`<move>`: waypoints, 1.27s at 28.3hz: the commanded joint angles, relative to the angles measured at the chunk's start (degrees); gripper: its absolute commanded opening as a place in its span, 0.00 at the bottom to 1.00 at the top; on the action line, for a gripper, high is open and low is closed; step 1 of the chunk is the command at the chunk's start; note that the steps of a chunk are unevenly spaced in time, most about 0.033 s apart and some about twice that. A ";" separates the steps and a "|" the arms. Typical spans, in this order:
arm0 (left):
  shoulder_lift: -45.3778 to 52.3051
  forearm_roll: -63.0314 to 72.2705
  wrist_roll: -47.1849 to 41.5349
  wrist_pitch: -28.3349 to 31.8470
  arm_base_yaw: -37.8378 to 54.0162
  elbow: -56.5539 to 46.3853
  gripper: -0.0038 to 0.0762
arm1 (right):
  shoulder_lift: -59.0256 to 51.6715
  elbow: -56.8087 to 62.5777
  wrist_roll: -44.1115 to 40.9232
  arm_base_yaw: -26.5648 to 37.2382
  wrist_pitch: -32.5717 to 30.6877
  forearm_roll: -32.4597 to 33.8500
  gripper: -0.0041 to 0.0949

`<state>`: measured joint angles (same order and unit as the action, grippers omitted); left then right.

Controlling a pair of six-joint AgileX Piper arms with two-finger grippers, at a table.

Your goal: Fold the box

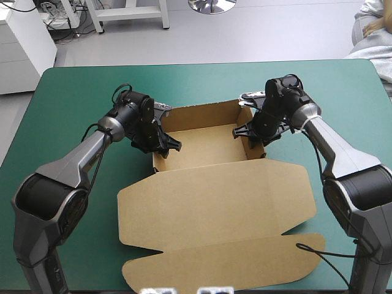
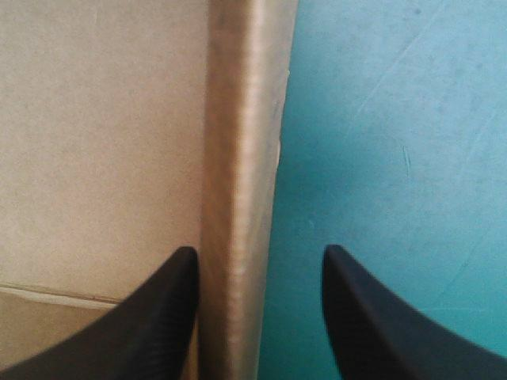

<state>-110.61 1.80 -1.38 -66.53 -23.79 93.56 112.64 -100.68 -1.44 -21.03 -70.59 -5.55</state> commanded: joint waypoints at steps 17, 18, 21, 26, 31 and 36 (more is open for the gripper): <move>16.14 -0.38 1.38 0.10 -0.40 3.83 0.74 | -8.97 -5.97 3.60 0.39 -1.26 -0.61 0.73; 17.27 -0.38 1.38 -0.03 -0.40 4.47 0.74 | -9.45 -5.97 3.60 0.39 -1.26 -0.69 0.73; 21.56 -0.38 3.53 -1.46 -0.40 6.64 0.73 | -10.73 -5.97 3.70 0.39 -1.26 -1.09 0.73; 30.05 -3.16 6.07 -7.47 -0.40 6.70 0.67 | -12.38 -5.97 3.83 0.39 -1.26 -0.98 0.72; 39.45 -5.36 6.70 -7.47 -0.40 2.22 0.39 | -13.07 -5.97 4.06 0.25 -1.26 -1.36 0.72; 49.69 -5.36 9.71 -7.47 -0.40 -6.58 0.12 | -12.97 -5.86 4.83 0.25 -1.26 -1.48 0.72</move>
<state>-66.38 -3.25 7.00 -71.42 -23.79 89.85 102.83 -104.82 2.57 -21.03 -71.03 -6.47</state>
